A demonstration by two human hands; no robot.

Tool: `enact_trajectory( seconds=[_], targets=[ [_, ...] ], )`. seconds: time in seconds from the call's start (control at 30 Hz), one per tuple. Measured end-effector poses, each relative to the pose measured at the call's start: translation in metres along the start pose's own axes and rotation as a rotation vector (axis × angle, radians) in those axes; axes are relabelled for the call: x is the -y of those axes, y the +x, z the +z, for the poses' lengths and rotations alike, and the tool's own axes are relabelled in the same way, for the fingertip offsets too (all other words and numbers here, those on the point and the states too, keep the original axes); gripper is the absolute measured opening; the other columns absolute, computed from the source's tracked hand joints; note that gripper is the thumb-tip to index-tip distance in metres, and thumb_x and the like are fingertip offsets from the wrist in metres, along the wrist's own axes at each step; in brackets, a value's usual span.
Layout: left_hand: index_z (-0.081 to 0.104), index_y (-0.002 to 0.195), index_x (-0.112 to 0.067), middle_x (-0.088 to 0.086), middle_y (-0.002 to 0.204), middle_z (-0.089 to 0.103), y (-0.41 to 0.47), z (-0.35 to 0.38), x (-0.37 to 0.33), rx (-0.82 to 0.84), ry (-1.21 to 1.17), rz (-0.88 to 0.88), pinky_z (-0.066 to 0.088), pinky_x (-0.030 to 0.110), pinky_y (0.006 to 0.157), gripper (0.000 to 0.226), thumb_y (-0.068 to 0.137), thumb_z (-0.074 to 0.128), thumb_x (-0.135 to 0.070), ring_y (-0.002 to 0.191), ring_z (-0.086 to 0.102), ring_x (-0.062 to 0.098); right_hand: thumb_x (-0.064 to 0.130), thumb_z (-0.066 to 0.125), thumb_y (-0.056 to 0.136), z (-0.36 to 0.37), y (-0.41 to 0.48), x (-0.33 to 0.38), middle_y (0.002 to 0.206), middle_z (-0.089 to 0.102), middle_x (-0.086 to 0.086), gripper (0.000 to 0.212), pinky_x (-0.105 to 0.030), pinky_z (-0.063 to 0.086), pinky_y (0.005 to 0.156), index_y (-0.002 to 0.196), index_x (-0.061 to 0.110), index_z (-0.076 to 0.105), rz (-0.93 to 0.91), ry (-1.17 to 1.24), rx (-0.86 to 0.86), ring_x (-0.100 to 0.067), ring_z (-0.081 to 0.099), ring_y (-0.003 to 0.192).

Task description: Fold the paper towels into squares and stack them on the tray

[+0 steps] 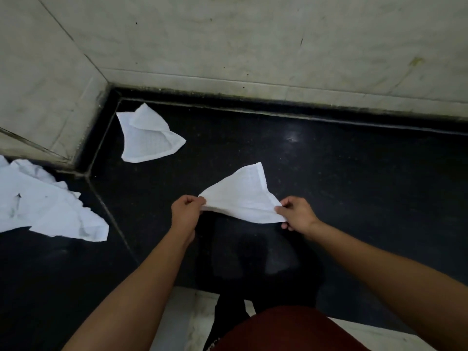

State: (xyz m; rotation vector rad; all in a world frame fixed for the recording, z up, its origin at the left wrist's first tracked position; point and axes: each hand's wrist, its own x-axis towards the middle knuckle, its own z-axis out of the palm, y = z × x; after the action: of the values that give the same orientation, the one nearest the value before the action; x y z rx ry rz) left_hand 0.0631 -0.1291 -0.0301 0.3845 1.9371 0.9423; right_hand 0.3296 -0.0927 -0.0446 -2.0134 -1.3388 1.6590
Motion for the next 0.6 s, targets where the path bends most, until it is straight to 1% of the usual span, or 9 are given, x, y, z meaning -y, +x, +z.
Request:
enact_trajectory(
  seconds=[0.1,0.2,0.23,0.3,0.37,0.4,0.5,0.53,0.6],
  targets=[
    [0.055,0.076,-0.010,0.013,0.085,0.060,0.002,0.002,0.008,-0.039,0.014,-0.044,0.051,0.038,0.070,0.012,0.083,0.064,-0.009,0.077,0.056,0.024,0.021,0.063,0.091,0.003,-0.005,-0.003,0.070,0.064,-0.004,0.011,-0.023,0.041,0.040,0.089,0.012,0.058,0.013,-0.014,0.038,-0.014,0.059,0.047],
    [0.056,0.088,-0.007,0.018,0.097,0.062,-0.004,0.005,0.021,-0.037,0.190,-0.080,0.050,0.032,0.065,0.009,0.084,0.064,-0.008,0.077,0.057,0.024,0.022,0.064,0.090,0.005,-0.008,-0.016,0.069,0.066,-0.004,0.011,-0.022,0.043,0.041,0.087,0.014,0.058,-0.007,-0.128,0.036,-0.016,0.063,0.047],
    [0.056,0.095,-0.006,0.018,0.103,0.062,-0.007,0.004,0.027,-0.006,0.263,-0.095,0.050,0.033,0.065,0.015,0.083,0.066,-0.008,0.081,0.058,0.025,0.024,0.064,0.089,0.004,-0.009,-0.020,0.071,0.068,-0.004,0.012,-0.024,0.046,0.043,0.086,0.015,0.057,-0.018,-0.214,0.043,-0.016,0.065,0.048],
    [0.052,0.110,-0.007,0.017,0.110,0.059,-0.014,0.000,0.033,0.089,0.372,-0.134,0.051,0.033,0.053,0.033,0.082,0.069,-0.010,0.087,0.061,0.029,0.032,0.062,0.087,0.001,-0.012,-0.026,0.076,0.069,0.000,0.015,-0.029,0.052,0.054,0.084,0.019,0.055,-0.032,-0.485,0.086,-0.015,0.068,0.055],
    [0.047,0.123,-0.010,0.016,0.113,0.058,-0.016,-0.004,0.036,0.159,0.459,-0.121,0.050,0.030,0.045,0.049,0.081,0.072,-0.014,0.087,0.064,0.030,0.044,0.059,0.083,-0.004,-0.014,-0.024,0.083,0.065,0.005,0.021,-0.030,0.048,0.064,0.083,0.024,0.053,-0.066,-0.807,0.083,-0.015,0.064,0.072],
    [0.046,0.126,-0.011,0.015,0.114,0.058,-0.015,-0.006,0.037,0.164,0.495,-0.090,0.052,0.032,0.048,0.053,0.081,0.073,-0.018,0.087,0.065,0.030,0.050,0.058,0.083,-0.007,-0.013,-0.018,0.087,0.063,0.005,0.024,-0.031,0.045,0.066,0.085,0.026,0.053,-0.104,-0.912,0.052,-0.015,0.061,0.078],
    [0.050,0.126,-0.013,0.010,0.118,0.058,-0.003,-0.005,0.030,0.071,0.523,0.016,0.056,0.042,0.082,0.052,0.082,0.072,-0.029,0.101,0.060,0.026,0.052,0.055,0.086,-0.012,-0.001,0.009,0.095,0.064,0.003,0.030,-0.032,0.048,0.070,0.100,0.025,0.056,-0.266,-0.978,-0.091,-0.018,0.061,0.084],
    [0.052,0.125,-0.014,0.009,0.118,0.059,0.001,-0.002,0.026,0.043,0.468,0.014,0.054,0.043,0.087,0.048,0.083,0.070,-0.030,0.102,0.060,0.025,0.049,0.055,0.088,-0.012,0.006,0.018,0.102,0.063,0.001,0.031,-0.035,0.050,0.074,0.107,0.024,0.057,-0.334,-0.973,-0.130,-0.019,0.061,0.089],
    [0.054,0.122,-0.014,0.009,0.110,0.064,0.010,0.006,0.016,0.017,0.269,-0.057,0.055,0.044,0.087,0.043,0.085,0.069,-0.027,0.095,0.063,0.023,0.039,0.053,0.091,-0.008,0.020,0.035,0.120,0.056,-0.002,0.038,-0.039,0.050,0.082,0.125,0.022,0.053,-0.445,-0.998,-0.123,-0.023,0.055,0.106]
  ],
)
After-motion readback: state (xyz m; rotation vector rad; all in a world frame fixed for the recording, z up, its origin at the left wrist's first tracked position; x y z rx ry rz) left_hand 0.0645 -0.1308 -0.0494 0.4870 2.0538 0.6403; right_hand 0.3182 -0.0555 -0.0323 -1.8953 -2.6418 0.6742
